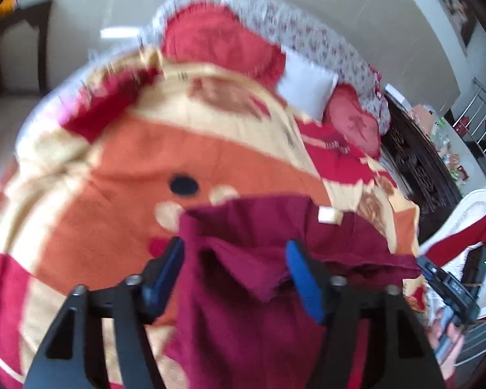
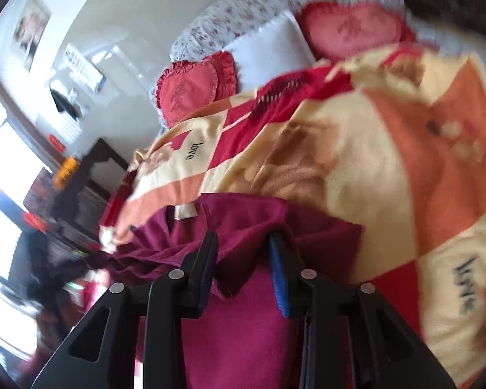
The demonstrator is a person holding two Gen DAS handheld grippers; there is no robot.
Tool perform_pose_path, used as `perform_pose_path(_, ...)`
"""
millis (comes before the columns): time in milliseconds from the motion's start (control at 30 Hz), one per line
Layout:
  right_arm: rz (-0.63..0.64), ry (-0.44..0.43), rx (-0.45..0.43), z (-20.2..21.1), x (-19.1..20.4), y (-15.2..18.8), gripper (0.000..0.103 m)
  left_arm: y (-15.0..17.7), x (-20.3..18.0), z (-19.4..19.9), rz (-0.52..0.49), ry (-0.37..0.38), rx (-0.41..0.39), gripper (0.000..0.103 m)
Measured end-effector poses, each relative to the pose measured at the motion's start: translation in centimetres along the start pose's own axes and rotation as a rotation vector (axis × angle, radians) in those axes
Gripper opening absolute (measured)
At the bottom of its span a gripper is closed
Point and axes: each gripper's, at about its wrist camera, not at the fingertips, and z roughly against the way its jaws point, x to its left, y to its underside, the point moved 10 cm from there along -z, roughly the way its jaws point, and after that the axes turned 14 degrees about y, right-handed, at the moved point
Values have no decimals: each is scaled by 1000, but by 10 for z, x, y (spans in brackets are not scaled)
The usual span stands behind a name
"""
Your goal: Fold small clothes
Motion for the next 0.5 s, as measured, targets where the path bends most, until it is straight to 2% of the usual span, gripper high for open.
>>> perform_pose_path(100,-15,29,-53,15,-8,-1,14,-3,-5,9,-22,0,-9,73)
perform_pose_path(167,-47,-24,-73,24,-6,-1,14,1,-8,9,-41,7,-4,73)
perform_pose_path(233,-28,-71,-73,27,4,6,14,8,-9,4,-58,-7,8,73)
perform_pose_path(367,136,1,3,-7,35,23,14,20,6,-31,-55,-89,81,73)
perform_pose_path(500,152,56,-10,-42,48,1,14,24,31,-68,-29,-164,143,73)
